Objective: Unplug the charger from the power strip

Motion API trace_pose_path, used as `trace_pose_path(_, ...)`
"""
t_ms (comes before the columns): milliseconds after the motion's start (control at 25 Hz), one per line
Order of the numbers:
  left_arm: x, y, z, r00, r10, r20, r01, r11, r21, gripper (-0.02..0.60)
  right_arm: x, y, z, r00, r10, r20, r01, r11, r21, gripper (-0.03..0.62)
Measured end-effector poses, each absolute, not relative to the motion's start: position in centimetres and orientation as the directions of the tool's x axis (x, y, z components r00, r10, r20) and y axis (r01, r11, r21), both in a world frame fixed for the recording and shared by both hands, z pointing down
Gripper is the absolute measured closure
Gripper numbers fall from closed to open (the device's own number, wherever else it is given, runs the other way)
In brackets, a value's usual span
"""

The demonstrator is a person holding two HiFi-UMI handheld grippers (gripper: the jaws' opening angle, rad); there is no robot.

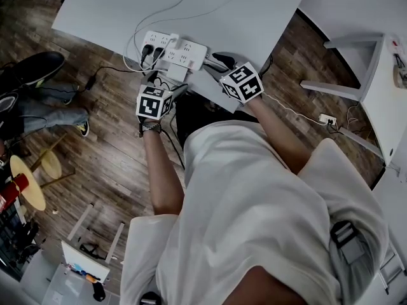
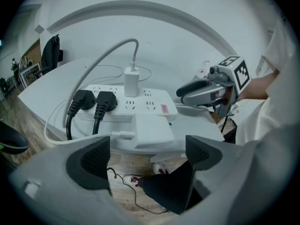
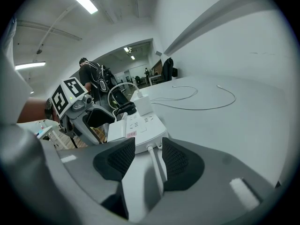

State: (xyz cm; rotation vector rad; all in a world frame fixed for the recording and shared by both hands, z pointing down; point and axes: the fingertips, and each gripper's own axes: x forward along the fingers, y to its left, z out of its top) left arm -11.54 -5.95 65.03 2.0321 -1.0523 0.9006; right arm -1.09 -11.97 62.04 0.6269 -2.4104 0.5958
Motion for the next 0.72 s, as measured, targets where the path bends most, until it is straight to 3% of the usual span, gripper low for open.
trace_pose_path(200, -12.1, -5.2, 65.8, 0.428, -0.375, 0.822, -0.863, -0.44, 0.248, 0.075, -1.0, -12.0, 62.2, -0.723, -0.294, 0.625, -0.553, 0.789, -0.269, 0.41)
trace_pose_path(480, -12.9, -4.9, 65.4, 0.439, -0.421, 0.794, -0.881, -0.375, 0.288, 0.352, -0.6, -11.8, 62.1, -0.724, -0.292, 0.625, -0.553, 0.787, -0.272, 0.411)
trace_pose_path(600, -12.4, -4.8, 65.4, 0.454, -0.425, 0.783, -0.875, -0.376, 0.304, 0.411, -0.6, -11.7, 62.2, -0.723, -0.293, 0.625, -0.555, 0.785, -0.274, 0.411)
trace_pose_path(720, -12.3, -4.6, 65.4, 0.448, -0.429, 0.784, -0.879, -0.37, 0.3, 0.416, -0.6, -11.5, 62.1, -0.724, -0.294, 0.624, -0.554, 0.786, -0.273, 0.411)
